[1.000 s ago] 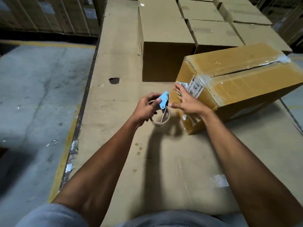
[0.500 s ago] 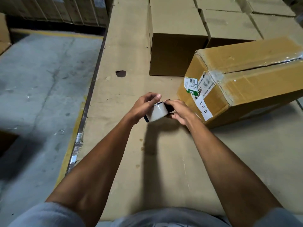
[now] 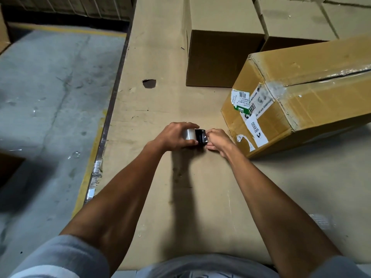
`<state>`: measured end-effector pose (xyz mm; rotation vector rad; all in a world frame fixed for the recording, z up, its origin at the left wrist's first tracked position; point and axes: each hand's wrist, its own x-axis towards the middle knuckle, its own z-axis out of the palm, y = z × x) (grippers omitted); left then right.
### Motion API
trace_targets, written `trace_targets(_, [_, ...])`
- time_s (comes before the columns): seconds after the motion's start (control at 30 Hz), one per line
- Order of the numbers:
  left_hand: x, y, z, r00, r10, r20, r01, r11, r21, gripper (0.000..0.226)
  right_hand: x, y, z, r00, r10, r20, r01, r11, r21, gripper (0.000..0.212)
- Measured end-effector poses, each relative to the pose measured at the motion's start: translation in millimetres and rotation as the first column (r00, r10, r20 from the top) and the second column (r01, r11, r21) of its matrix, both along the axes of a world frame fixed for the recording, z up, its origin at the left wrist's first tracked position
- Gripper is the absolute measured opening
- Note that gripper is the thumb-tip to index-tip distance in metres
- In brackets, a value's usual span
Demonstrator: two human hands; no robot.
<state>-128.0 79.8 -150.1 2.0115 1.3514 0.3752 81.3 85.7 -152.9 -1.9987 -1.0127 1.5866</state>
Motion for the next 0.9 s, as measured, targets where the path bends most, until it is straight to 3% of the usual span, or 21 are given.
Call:
trace_targets(0.1, [-5,2,2,0.999,0.026,-0.026,-0.026,0.999,-0.030,0.069,9,5,-15,0.991,0.086,0.102,-0.087,0.996,0.001,0.031])
trace_targets(0.17, [-5,6,4,0.998,-0.002,-0.069,0.001,1.000,-0.026,0.073,10,2,-11,0.979,0.121,0.167,-0.128,0.991,0.032,0.053])
trace_targets(0.3, [3,9,13,0.981,-0.067,-0.181,0.074,0.997,0.032,0.076,11,-1,16,0.889,0.222,0.401,-0.296,0.946,0.132,0.044])
trace_targets(0.43, [22,6,29,0.980,-0.012,-0.199,0.047,0.983,0.176,0.083,12,5,46,0.783,0.177,0.597,-0.418,0.860,0.294,0.041])
trace_targets(0.63, [74,3,71,0.998,0.067,0.004,-0.065,0.941,0.332,0.066,21,8,123,0.614,0.002,0.789,-0.648,0.572,0.503,0.040])
trace_targets(0.77, [120,-2,92,0.986,0.077,0.148,-0.125,0.928,0.351,0.066,37,6,171,0.563,-0.186,0.805,-0.713,0.383,0.587,0.042])
trace_targets(0.83, [143,-4,98,0.967,0.080,0.240,-0.159,0.930,0.331,0.065,55,6,188,0.529,-0.244,0.813,-0.706,0.406,0.581,0.042])
trace_targets(0.9, [165,-5,106,0.909,0.136,0.395,-0.242,0.942,0.233,0.068,79,10,201,0.497,-0.233,0.836,-0.654,0.532,0.537,0.047])
